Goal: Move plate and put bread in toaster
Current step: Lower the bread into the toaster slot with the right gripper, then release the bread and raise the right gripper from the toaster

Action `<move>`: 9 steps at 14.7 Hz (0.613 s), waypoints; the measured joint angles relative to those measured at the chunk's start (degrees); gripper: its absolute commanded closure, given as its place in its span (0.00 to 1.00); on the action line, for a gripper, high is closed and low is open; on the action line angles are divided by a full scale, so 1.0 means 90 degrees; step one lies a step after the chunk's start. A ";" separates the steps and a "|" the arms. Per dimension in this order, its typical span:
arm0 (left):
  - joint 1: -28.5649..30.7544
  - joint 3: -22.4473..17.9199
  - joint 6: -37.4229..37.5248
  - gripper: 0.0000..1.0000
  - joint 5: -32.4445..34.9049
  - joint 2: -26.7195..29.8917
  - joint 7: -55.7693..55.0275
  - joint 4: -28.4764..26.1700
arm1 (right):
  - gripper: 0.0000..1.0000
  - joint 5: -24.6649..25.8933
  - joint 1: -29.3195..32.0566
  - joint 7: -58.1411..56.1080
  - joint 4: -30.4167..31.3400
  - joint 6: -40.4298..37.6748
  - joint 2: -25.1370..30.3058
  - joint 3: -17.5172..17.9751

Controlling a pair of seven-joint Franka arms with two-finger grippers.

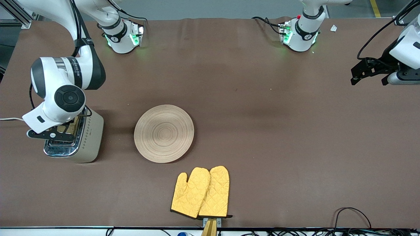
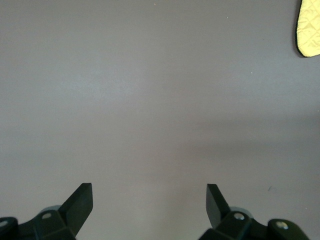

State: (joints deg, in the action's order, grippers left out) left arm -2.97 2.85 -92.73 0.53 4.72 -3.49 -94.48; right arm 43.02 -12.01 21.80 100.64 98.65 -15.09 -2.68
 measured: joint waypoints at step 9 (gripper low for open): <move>0.0000 -0.0001 0.0000 0.00 0.0000 -0.0001 0.0004 0.0001 | 1.00 0.0646 0.0030 0.0012 0.0099 0.0660 0.0006 -0.0016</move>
State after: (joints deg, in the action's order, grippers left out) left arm -2.97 2.84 -92.73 0.53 4.72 -3.45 -94.47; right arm 48.84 -11.74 21.91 101.53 104.59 -15.04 -2.82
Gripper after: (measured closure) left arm 0.000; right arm 0.974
